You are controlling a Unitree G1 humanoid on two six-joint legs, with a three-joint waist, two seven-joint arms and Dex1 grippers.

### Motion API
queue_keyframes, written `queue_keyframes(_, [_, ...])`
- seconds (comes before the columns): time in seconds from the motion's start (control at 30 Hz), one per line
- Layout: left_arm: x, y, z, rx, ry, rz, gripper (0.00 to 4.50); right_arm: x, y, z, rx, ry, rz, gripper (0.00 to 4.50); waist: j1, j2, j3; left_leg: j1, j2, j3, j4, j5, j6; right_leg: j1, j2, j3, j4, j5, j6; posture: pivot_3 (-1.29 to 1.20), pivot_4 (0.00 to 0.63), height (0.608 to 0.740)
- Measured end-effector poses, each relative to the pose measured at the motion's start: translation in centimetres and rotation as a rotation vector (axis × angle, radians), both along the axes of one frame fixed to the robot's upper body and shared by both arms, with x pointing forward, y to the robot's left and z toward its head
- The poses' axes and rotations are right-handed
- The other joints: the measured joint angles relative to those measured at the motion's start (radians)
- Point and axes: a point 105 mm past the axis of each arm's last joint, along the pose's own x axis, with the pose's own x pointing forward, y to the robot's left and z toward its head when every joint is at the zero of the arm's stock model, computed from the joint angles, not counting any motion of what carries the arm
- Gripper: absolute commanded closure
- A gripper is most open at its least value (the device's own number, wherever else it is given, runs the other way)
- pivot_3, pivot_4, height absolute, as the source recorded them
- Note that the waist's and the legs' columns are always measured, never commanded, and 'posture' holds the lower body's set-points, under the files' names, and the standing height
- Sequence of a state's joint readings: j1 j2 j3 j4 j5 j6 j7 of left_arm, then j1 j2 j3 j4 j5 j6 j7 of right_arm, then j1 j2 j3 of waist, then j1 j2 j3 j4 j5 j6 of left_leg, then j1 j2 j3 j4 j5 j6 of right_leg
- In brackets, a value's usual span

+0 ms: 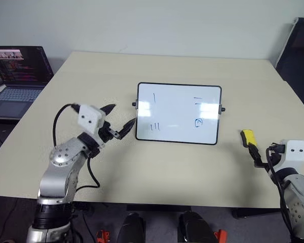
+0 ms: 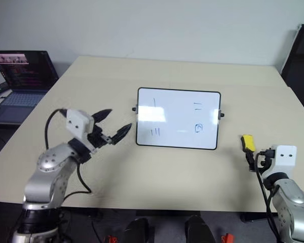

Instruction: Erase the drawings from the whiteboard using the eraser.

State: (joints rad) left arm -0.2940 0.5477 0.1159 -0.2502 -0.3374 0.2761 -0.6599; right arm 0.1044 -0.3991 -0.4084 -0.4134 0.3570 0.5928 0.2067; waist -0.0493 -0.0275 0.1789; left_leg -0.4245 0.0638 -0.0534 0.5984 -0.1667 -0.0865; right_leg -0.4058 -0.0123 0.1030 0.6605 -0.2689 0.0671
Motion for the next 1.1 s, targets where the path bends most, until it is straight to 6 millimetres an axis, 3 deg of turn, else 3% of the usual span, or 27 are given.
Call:
queue_keyframes(0.2, [-0.1, -5.0, 2.6, 0.043, -0.04, -0.28, 0.0, 0.6, -1.0, 0.7, -0.051, 0.133, -0.02, 0.04, -0.003, 0.0, 0.0, 0.0, -0.001, 0.0, 0.002, 0.0, 0.0, 0.001, 0.0, 0.0, 0.0, 0.0, 0.0, 0.0, 0.15, 0.74])
queue_keyframes(0.3, [-1.1, -8.0, 1.3, 0.094, 0.009, -0.466, 0.0, 1.3, -1.4, 1.9, -0.022, 0.132, -0.06, 0.04, -0.004, 0.0, 0.0, 0.0, 0.0, 0.0, 0.001, 0.0, 0.0, 0.0, 0.001, 0.0, 0.001, 0.0, 0.0, 0.0, 0.15, 0.74])
queue_keyframes(0.4, [-1.7, -9.0, -0.3, 0.12, 0.082, -0.582, 0.0, 1.6, -0.5, 2.5, 0.007, 0.128, -0.038, 0.04, -0.013, 0.0, 0.0, 0.0, 0.001, -0.001, 0.0, 0.0, 0.0, 0.0, 0.003, 0.0, 0.001, 0.0, 0.0, 0.0, 0.15, 0.74])
queue_keyframes(0.5, [-1.9, -10.3, 0.0, 0.144, 0.103, -0.684, 0.0, 3.1, 0.2, 3.2, 0.043, 0.112, -0.017, 0.04, -0.012, 0.0, 0.001, -0.001, 0.001, -0.001, 0.001, 0.0, 0.001, 0.0, 0.002, 0.0, 0.001, 0.0, 0.0, 0.0, 0.15, 0.74])
queue_keyframes(0.67, [-1.6, -10.2, 0.1, 0.164, 0.116, -0.749, 0.0, 4.9, 2.7, 2.6, 0.084, 0.124, 0.039, 0.04, -0.014, 0.001, 0.001, -0.001, 0.001, -0.001, 0.001, 0.0, 0.001, 0.0, 0.002, 0.0, 0.002, 0.0, 0.0, 0.0, 0.15, 0.74])
queue_keyframes(0.87, [-1.0, -9.6, -0.3, 0.185, 0.13, -0.749, 0.0, 6.6, 2.0, 1.3, 0.055, 0.126, -0.021, 0.04, -0.01, 0.001, 0.001, -0.002, 0.001, -0.002, 0.0, 0.0, 0.001, -0.001, 0.002, 0.0, 0.001, 0.002, 0.004, 0.0, 0.15, 0.74])
queue_keyframes(1.1, [-1.0, -9.5, -0.4, 0.19, 0.125, -0.749, 0.0, 7.0, 1.8, 0.0, 0.048, 0.137, -0.039, 0.04, -0.01, 0.001, 0.001, -0.002, 0.001, -0.002, 0.0, 0.0, 0.001, -0.001, 0.002, 0.0, 0.002, 0.003, 0.006, 0.0, 0.15, 0.74])
